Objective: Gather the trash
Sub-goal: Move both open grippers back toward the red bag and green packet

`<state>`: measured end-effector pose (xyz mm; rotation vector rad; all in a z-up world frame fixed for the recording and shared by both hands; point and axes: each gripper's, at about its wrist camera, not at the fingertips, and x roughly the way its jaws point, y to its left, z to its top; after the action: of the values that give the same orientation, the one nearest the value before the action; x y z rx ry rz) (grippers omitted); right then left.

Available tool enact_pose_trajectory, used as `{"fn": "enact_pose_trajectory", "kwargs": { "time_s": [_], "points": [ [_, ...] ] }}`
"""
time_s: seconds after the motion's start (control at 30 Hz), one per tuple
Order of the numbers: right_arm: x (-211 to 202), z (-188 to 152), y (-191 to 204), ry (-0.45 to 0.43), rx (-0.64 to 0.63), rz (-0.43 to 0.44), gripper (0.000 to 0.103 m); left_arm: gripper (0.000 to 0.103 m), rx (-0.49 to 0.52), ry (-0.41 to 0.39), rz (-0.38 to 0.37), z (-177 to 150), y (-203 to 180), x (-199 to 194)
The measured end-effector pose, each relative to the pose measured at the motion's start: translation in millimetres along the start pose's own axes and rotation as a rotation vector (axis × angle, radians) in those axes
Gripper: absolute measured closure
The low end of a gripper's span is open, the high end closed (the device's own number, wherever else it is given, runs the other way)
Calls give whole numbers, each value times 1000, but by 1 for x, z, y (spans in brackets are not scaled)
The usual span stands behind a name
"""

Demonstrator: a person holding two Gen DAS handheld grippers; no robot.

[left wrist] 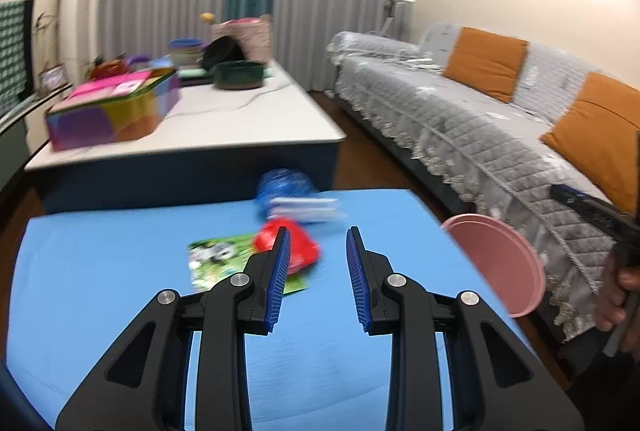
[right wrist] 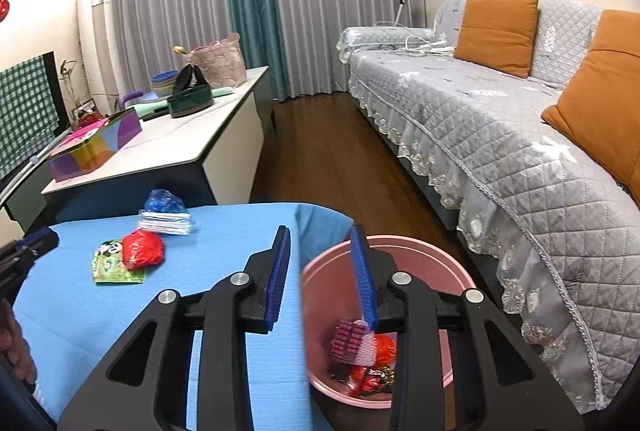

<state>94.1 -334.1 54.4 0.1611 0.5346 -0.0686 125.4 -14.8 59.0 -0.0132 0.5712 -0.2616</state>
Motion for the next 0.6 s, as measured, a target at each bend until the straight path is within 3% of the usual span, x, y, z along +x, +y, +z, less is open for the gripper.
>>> {"fn": "enact_pose_trajectory", "kwargs": {
  "time_s": [0.23, 0.6],
  "points": [
    [12, 0, 24, 18, -16, 52, 72, 75, -151, 37, 124, -10, 69, 16],
    [49, -11, 70, 66, -14, 158, 72, 75, -252, 117, 137, -30, 100, 51]
  ]
}}
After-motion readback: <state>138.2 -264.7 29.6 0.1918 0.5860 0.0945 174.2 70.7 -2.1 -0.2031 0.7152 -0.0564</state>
